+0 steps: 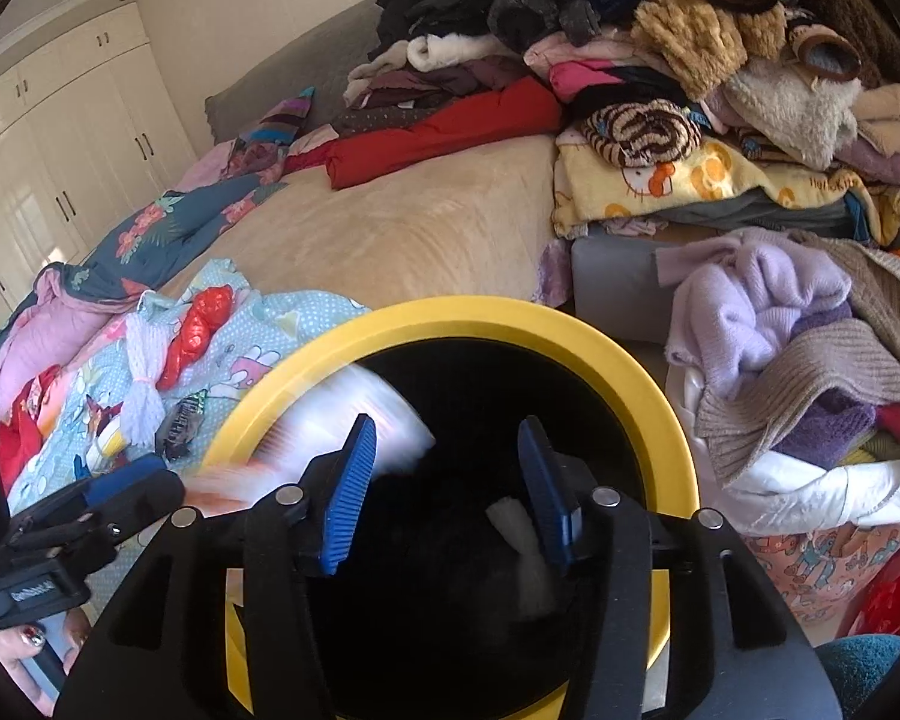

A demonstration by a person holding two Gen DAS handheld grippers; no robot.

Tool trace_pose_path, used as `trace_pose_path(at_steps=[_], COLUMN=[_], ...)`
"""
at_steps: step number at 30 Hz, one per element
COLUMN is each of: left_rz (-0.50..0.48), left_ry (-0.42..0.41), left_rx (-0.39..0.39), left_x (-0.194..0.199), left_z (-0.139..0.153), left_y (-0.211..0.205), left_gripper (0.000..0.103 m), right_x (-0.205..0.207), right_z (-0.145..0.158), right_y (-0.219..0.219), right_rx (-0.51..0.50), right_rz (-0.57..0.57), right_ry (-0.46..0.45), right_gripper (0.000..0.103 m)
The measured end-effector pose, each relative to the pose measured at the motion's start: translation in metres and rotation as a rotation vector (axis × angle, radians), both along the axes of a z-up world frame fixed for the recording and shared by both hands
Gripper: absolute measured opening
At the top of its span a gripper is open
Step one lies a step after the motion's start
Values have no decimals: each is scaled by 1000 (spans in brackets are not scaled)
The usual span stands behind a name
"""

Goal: Collect trash
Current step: 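Open both tools to drop the bag and foam net into the bin, then grasp the blue cloth with the left tool while the right tool grasps another white foam net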

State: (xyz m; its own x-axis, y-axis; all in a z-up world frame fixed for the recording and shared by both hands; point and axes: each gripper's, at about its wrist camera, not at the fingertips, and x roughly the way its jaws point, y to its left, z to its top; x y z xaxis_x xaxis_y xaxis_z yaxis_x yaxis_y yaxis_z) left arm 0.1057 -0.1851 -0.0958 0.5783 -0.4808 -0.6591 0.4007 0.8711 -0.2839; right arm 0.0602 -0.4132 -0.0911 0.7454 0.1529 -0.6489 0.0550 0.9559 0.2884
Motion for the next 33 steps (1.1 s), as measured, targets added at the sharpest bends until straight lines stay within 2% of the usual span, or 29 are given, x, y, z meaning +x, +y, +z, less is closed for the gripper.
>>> trace_pose_path(at_steps=[1,3,4,8,17,33], left_rz=[13,28,38,81,173,320], left_ry=[-16,-43,-59,-123,-191,-246], left_rx=[0,-5,-5,11,1,-44], left_x=[-1,-3,-4,-8,-9,-8], left_z=[3,9,12,24,44,65], left_y=[4,8,11,24,55,117], left_gripper=[81,91,92,92,92,92], right_x=[-1,-2,-2,-5,-8,-1], right_z=[2,5,7,15,38,58], right_y=[2,7,9,21,51,117], right_rx=[-5,-16,-23,-44,-61,-80], right_rz=[2,13,18,35,88,226], right_ry=[-7,-22,-28,-67,-139,-182], right_gripper=[56,57,58,66,72,73])
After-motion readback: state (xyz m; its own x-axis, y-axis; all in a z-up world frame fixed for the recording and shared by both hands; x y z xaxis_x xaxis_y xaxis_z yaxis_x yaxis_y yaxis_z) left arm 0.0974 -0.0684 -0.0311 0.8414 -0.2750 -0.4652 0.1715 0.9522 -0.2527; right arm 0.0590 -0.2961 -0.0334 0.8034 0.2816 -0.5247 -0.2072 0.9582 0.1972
